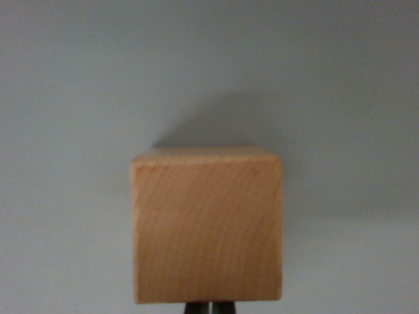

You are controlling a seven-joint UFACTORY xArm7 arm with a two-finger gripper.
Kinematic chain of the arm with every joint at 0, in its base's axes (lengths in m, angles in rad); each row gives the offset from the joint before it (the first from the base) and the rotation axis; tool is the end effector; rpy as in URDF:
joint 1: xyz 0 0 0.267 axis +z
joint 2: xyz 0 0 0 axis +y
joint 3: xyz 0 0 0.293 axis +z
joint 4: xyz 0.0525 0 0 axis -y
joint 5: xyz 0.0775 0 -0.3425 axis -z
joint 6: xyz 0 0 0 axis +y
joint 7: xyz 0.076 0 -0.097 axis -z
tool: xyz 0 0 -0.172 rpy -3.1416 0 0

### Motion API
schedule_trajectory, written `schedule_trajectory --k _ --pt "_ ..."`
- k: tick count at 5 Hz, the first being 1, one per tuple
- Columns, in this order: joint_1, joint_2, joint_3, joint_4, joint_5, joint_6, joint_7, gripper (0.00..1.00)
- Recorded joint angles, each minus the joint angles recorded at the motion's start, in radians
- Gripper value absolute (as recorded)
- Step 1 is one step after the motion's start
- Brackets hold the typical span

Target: Push wooden cube

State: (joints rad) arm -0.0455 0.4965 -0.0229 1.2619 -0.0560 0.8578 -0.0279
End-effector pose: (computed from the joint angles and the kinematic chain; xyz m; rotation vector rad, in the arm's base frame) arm 0.5281 -0.0459 0.0318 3.0910 0.0006 -0.1466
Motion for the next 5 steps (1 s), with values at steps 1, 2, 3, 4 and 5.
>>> schedule_trajectory --k 1,2,3,4,5 --pt "0.0 0.0 0.0 0.0 0.0 0.0 0.0 1.0" --pt "0.0005 0.022 0.001 0.033 0.0014 0.012 0.0 1.0" --pt "0.0005 0.022 0.001 0.033 0.0014 0.012 0.0 1.0" --pt "0.001 0.038 0.001 0.059 0.0024 0.021 0.0 1.0" --pt "0.001 0.038 0.001 0.059 0.0024 0.021 0.0 1.0"
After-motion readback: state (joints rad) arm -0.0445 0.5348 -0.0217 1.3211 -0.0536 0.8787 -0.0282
